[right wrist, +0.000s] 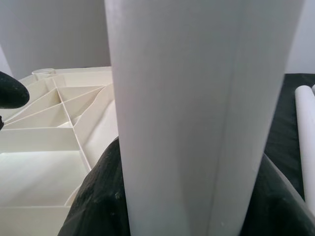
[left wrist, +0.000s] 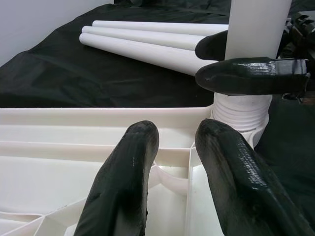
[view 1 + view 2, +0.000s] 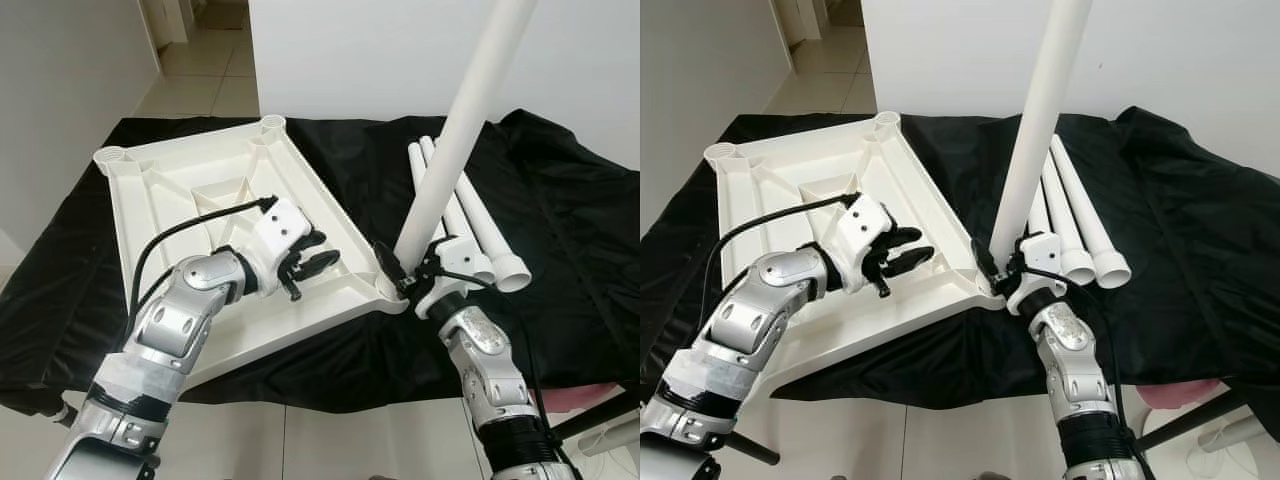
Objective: Building children table
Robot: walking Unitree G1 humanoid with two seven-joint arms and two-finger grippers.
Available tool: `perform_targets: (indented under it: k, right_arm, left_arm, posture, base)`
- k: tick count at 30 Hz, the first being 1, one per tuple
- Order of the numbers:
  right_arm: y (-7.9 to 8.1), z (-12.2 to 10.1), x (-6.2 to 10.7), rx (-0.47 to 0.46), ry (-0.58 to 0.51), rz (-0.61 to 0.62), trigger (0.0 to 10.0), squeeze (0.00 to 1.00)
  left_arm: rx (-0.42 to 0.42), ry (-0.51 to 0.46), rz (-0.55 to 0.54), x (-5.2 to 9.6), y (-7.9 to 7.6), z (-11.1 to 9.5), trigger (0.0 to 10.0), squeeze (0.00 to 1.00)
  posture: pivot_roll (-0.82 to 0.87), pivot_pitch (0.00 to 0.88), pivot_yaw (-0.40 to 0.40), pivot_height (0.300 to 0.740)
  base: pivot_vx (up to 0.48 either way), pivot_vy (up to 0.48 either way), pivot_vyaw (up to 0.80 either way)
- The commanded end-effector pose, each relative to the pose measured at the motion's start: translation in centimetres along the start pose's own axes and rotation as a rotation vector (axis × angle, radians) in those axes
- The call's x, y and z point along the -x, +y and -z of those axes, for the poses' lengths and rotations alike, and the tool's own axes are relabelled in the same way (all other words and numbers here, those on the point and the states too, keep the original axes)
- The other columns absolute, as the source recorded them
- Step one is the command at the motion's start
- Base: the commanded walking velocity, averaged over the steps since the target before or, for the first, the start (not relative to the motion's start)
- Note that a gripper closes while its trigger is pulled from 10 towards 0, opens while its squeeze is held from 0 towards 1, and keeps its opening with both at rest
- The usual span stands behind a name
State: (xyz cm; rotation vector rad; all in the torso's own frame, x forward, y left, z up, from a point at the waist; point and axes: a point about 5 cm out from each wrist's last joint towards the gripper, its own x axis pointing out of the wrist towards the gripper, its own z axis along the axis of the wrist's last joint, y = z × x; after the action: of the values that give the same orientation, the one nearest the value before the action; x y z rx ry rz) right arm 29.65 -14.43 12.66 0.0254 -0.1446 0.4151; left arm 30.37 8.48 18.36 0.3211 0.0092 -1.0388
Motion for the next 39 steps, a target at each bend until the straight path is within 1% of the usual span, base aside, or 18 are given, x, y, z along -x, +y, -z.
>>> perform_targets:
  k: [1,4,9,10,11,12,13,15,16,17,19,28,29,35,36,37,38,39]
  right_arm:
    - [0.6,2.3,0.9,-0.034,0.103,0.025,10.0,0.0]
    - [1.1,1.5,0.5,-0.02,0.045,0.093,10.0,0.0]
    - [1.6,1.0,0.2,-0.021,0.011,0.175,10.0,0.0]
    - [2.1,0.7,0.0,-0.013,0.0,0.236,10.0,0.0]
    - [2.1,0.7,0.0,-0.013,0.0,0.236,10.0,0.0]
    - [2.6,0.6,-0.2,-0.025,-0.007,0.319,10.0,0.0]
    - [2.6,0.6,-0.2,-0.025,-0.007,0.319,10.0,0.0]
    - [3.1,0.6,-0.5,-0.033,-0.003,0.39,10.0,0.0]
    - [4.0,0.7,-0.7,-0.062,0.008,0.425,10.0,0.0]
    - [4.7,0.6,-0.9,-0.061,0.007,0.411,10.0,0.0]
    - [4.9,0.6,-0.9,-0.063,0.008,0.408,10.0,0.0]
    - [4.7,0.7,-0.8,-0.099,-0.019,0.394,10.0,0.0]
    - [4.8,0.4,-0.9,-0.11,-0.038,0.38,10.0,1.0]
    - [4.6,-0.3,-1.0,-0.083,-0.068,0.393,10.0,1.0]
    - [4.5,-0.5,-1.0,-0.079,-0.079,0.384,10.0,0.15]
    - [4.3,-0.6,-1.0,-0.076,-0.087,0.378,10.0,0.15]
    - [4.0,-0.9,-1.0,-0.065,-0.106,0.359,10.0,0.0]
    - [4.0,-0.9,-1.0,-0.065,-0.106,0.359,10.0,0.0]
  left_arm:
    - [-0.014,0.007,-0.049,0.0,0.5,-0.2,10.0,0.0]
    - [-0.015,0.007,-0.049,0.0,0.4,-0.2,10.0,0.0]
    - [-0.015,0.006,-0.051,0.0,0.4,-0.2,10.0,0.0]
    - [-0.015,0.005,-0.052,0.0,0.4,-0.2,10.0,0.0]
    - [-0.015,0.005,-0.052,0.0,0.4,-0.2,10.0,0.0]
    - [-0.016,0.003,-0.053,0.0,0.4,-0.2,10.0,0.0]
    - [-0.016,0.003,-0.053,0.0,0.4,-0.2,10.0,0.0]
    - [-0.019,0.001,-0.056,-0.1,0.5,-0.2,10.0,0.0]
    - [-0.022,-0.001,-0.06,-0.1,0.5,-0.3,10.0,0.0]
    - [-0.023,-0.002,-0.063,-0.1,0.5,-0.3,10.0,0.0]
    - [-0.024,-0.003,-0.065,-0.1,0.5,-0.3,10.0,0.0]
    - [-0.032,-0.001,-0.067,-0.1,0.5,-0.2,10.0,0.0]
    - [-0.034,-0.001,-0.067,-0.1,0.5,-0.2,10.0,0.0]
    - [-0.037,-0.002,-0.069,-0.1,0.6,-0.3,10.0,0.0]
    - [-0.038,-0.002,-0.069,-0.2,0.6,-0.3,10.0,0.0]
    - [-0.04,-0.003,-0.069,-0.2,0.6,-0.3,10.0,0.0]
    - [-0.041,-0.003,-0.068,-0.2,0.5,-0.3,10.0,0.0]
    - [-0.041,-0.003,-0.068,-0.2,0.5,-0.3,10.0,0.0]
  posture:
    - [-0.04,0.011,0.031,0.74]
    - [-0.04,0.01,0.027,0.74]
    - [-0.04,0.008,0.025,0.74]
    - [-0.04,0.007,0.023,0.74]
    - [-0.04,0.007,0.023,0.74]
    - [-0.04,0.005,0.02,0.74]
    - [-0.04,0.005,0.02,0.74]
    - [-0.04,0.001,0.016,0.74]
    - [-0.03,0.0,0.006,0.74]
    - [-0.03,0.0,0.006,0.74]
    - [-0.03,0.0,0.005,0.74]
    - [-0.02,0.0,0.0,0.74]
    - [-0.02,0.0,-0.001,0.74]
    - [-0.02,0.0,-0.002,0.74]
    - [-0.02,0.0,-0.003,0.74]
    - [-0.02,0.0,-0.003,0.74]
    - [-0.02,0.0,-0.002,0.74]
    - [-0.02,0.0,-0.002,0.74]
  base:
    - [0.0,0.0,0.0]
    - [0.0,0.0,0.0]
    - [0.0,0.0,0.0]
    - [0.0,0.0,0.0]
    - [0.0,0.0,0.0]
    - [0.0,0.0,0.0]
    - [0.0,0.0,0.0]
    - [0.0,0.0,0.0]
    - [0.0,0.0,0.0]
    - [0.0,0.0,0.0]
    - [0.0,0.0,0.0]
    - [0.0,0.0,0.0]
    - [0.0,0.0,0.0]
    - [0.0,0.0,0.0]
    - [0.0,0.0,0.0]
    - [0.0,0.0,0.0]
    - [0.0,0.0,0.0]
    - [0.0,0.0,0.0]
